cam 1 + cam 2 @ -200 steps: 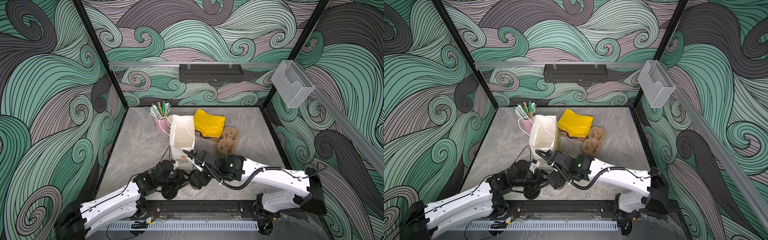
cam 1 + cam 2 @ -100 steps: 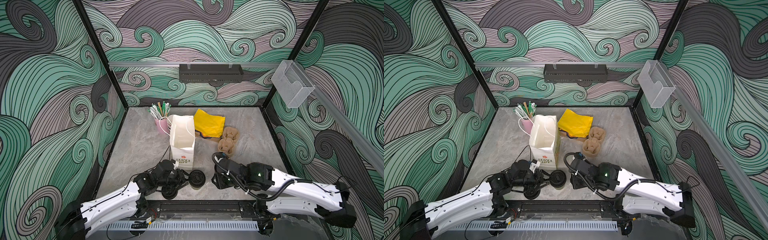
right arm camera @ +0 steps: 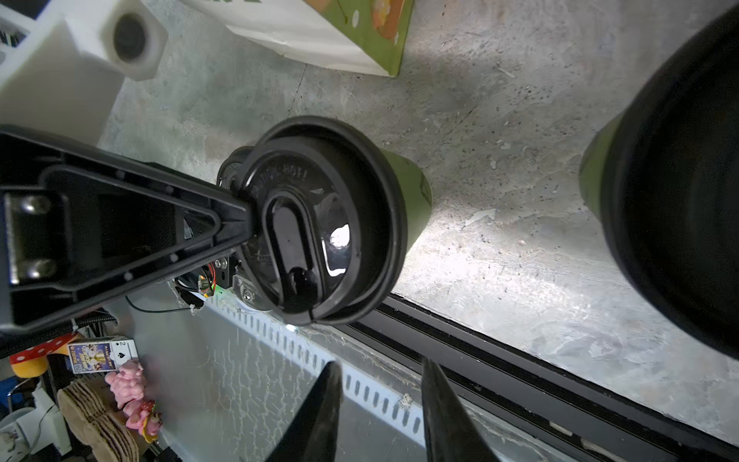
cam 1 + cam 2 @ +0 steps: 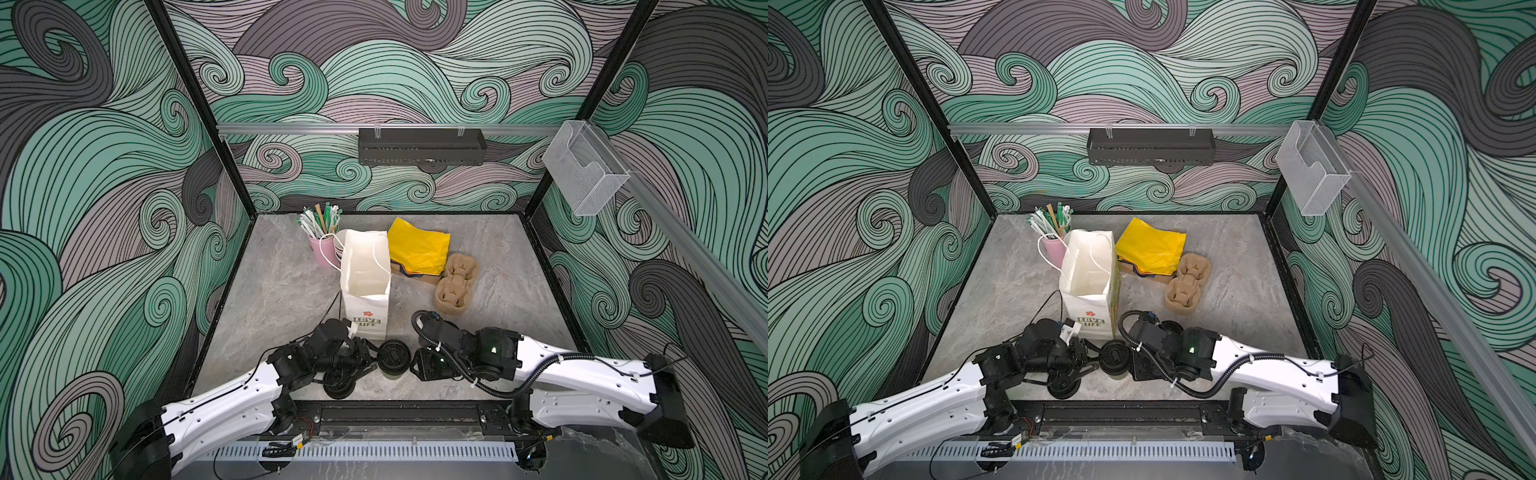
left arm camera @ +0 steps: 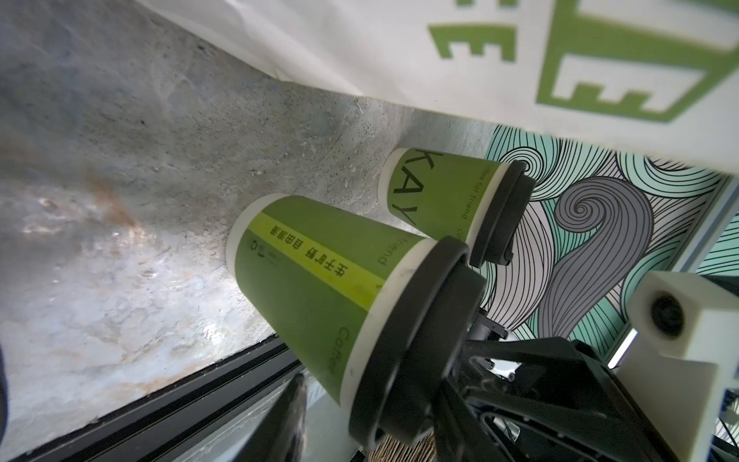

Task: Pack a coffee takeout order
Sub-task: Close the lid on the coffee cup.

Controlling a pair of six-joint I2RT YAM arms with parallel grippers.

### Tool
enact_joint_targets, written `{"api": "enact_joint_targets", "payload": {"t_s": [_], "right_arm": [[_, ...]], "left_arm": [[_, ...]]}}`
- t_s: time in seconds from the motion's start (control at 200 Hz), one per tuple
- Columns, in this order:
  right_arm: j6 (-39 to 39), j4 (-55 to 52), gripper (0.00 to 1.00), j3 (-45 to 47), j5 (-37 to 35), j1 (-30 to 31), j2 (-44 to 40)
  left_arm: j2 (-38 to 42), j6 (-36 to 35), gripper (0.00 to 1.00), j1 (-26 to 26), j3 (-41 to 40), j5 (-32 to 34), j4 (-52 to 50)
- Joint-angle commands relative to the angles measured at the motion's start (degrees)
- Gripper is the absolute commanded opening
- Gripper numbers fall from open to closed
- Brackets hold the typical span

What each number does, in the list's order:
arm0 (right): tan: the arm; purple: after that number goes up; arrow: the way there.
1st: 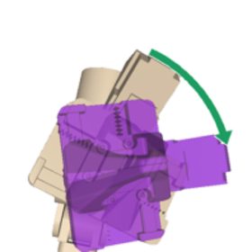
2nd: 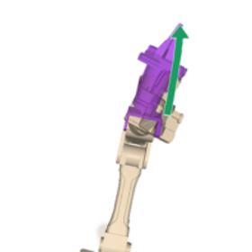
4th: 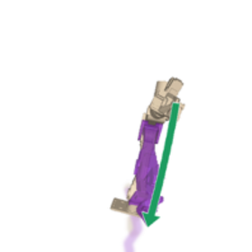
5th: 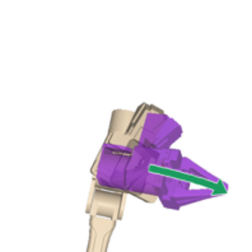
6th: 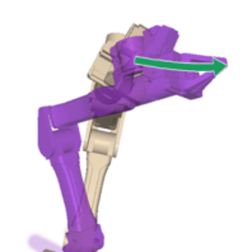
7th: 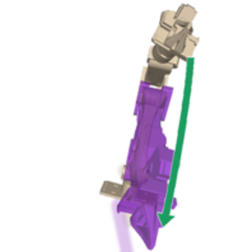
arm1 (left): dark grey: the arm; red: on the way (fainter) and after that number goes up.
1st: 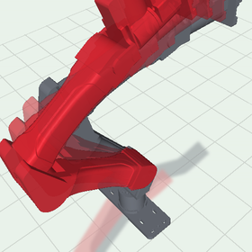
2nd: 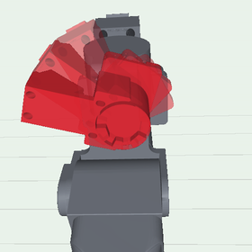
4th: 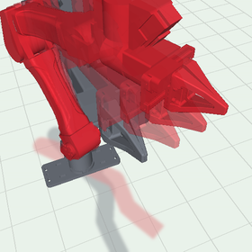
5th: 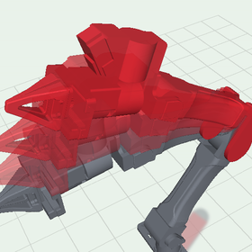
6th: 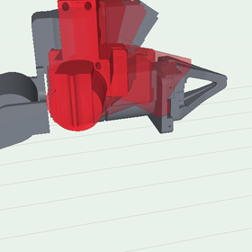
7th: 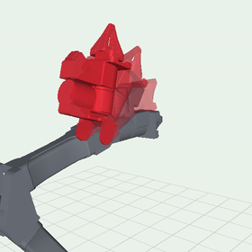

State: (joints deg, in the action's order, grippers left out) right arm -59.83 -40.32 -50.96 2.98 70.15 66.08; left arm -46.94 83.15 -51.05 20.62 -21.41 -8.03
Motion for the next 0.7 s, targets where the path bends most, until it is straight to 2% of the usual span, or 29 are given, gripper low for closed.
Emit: {"api": "enact_joint_targets", "payload": {"t_s": [0.0, 0.695], "right_arm": [[-0.8, 1.94, 0.36, 0.53, 0.78, 0.25, 0.97], [-1.12, -1.58, 0.32, 0.24, -4.03, 0.34, 6.58]], "left_arm": [[-1.56, -0.62, 0.49, -0.3, 0.43, 1.54, -6.52], [-0.62, -1.16, 0.48, -0.37, 0.04, 1.46, -8.56]]}}
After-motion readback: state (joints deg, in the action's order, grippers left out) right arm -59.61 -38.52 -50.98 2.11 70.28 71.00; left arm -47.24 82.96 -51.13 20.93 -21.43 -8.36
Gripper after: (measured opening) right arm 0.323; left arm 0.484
